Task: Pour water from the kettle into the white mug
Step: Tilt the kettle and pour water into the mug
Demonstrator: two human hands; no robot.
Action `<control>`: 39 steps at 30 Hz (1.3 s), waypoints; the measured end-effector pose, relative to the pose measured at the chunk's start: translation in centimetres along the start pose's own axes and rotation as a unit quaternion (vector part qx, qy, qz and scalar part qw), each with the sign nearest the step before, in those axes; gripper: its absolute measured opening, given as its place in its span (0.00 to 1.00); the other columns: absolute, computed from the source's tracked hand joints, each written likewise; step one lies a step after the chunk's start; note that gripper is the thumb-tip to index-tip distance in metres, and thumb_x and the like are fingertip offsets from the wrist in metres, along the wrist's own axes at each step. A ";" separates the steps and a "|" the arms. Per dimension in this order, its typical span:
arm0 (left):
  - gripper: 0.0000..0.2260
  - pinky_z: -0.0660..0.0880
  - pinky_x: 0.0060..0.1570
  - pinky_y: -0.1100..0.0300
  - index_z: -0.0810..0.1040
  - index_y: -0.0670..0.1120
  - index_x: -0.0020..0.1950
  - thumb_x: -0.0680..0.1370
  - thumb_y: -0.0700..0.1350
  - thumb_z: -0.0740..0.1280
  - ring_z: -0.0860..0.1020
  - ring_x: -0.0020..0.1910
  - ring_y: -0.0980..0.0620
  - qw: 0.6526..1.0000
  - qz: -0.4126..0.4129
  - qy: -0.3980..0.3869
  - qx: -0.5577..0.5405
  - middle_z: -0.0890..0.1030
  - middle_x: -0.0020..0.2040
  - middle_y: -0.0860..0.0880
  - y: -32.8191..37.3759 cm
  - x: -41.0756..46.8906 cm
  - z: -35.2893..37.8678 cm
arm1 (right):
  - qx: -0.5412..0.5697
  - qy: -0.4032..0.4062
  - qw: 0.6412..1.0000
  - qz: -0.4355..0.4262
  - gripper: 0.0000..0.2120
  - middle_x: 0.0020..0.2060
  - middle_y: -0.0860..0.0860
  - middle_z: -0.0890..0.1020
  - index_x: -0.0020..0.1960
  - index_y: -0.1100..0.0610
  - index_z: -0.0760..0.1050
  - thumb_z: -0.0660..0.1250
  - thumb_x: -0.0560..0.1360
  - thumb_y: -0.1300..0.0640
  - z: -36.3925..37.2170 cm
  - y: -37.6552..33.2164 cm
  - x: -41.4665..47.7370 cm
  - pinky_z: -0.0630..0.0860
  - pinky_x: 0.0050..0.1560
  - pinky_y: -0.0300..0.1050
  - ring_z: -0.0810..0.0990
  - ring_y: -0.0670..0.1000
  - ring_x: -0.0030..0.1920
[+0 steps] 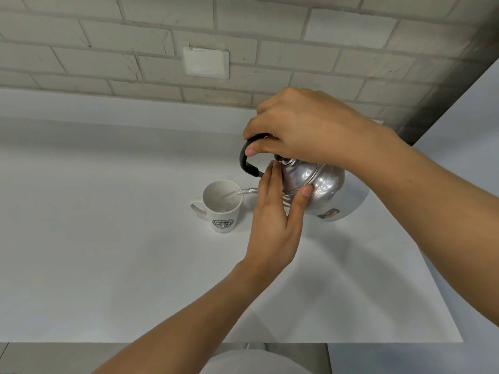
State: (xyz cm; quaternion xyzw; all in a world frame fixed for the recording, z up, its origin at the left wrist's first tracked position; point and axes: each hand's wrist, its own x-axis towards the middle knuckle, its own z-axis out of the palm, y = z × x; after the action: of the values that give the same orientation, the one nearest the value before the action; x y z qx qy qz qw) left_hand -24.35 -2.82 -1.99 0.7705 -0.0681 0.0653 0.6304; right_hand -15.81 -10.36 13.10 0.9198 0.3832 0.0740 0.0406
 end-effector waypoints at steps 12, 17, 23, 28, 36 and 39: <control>0.28 0.67 0.77 0.50 0.62 0.49 0.84 0.86 0.57 0.61 0.65 0.80 0.55 1.000 0.008 0.019 -0.014 0.68 0.81 0.50 0.2 0.6 0.2 | -0.016 0.012 1.000 -0.015 0.17 0.47 0.48 0.82 0.60 0.47 0.83 0.64 0.80 0.39 0.0 0.3 0.9 0.62 0.31 0.42 0.81 0.56 0.50; 0.28 0.65 0.76 0.54 0.63 0.49 0.84 0.85 0.58 0.60 0.66 0.80 0.55 0.999 0.012 0.024 -0.020 0.69 0.80 0.51 0.4 0.7 0.3 | -0.034 0.003 0.999 -0.010 0.16 0.47 0.49 0.82 0.59 0.47 0.83 0.64 0.80 0.39 -0.3 0.3 1.4 0.67 0.35 0.46 0.82 0.58 0.50; 0.28 0.62 0.77 0.55 0.62 0.47 0.84 0.86 0.57 0.60 0.63 0.82 0.54 0.999 0.005 0.026 -0.025 0.68 0.82 0.50 0.4 0.7 0.4 | -0.053 -0.003 0.999 -0.011 0.17 0.49 0.50 0.81 0.60 0.46 0.83 0.63 0.81 0.39 -0.5 -0.1 1.6 0.67 0.36 0.48 0.82 0.58 0.52; 0.28 0.60 0.77 0.58 0.62 0.47 0.84 0.86 0.56 0.60 0.62 0.82 0.54 0.999 0.003 0.030 -0.022 0.67 0.82 0.49 0.5 0.6 0.3 | -0.052 -0.014 0.998 -0.009 0.17 0.49 0.49 0.80 0.62 0.46 0.82 0.63 0.81 0.39 -0.8 -0.5 1.8 0.67 0.38 0.49 0.81 0.59 0.53; 0.27 0.60 0.76 0.68 0.63 0.47 0.84 0.86 0.55 0.60 0.63 0.81 0.58 0.999 0.009 0.035 -0.030 0.68 0.81 0.51 0.5 0.4 0.3 | -0.056 -0.032 0.998 0.000 0.17 0.46 0.48 0.75 0.61 0.47 0.82 0.63 0.81 0.39 -0.9 -0.9 2.0 0.67 0.40 0.49 0.81 0.59 0.53; 0.27 0.60 0.77 0.65 0.63 0.47 0.84 0.86 0.56 0.60 0.63 0.81 0.58 0.999 0.010 0.037 -0.033 0.68 0.81 0.51 0.5 0.4 0.3 | -0.060 -0.037 0.998 0.001 0.17 0.46 0.49 0.75 0.60 0.48 0.82 0.64 0.81 0.40 -1.0 -1.1 2.1 0.68 0.40 0.49 0.81 0.59 0.53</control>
State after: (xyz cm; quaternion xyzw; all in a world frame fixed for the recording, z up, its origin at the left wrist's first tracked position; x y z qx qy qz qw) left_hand -24.07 -3.26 -1.49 0.7457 -0.0549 0.0977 0.6568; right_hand -15.25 -8.12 14.14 0.9184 0.3750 0.0628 0.1094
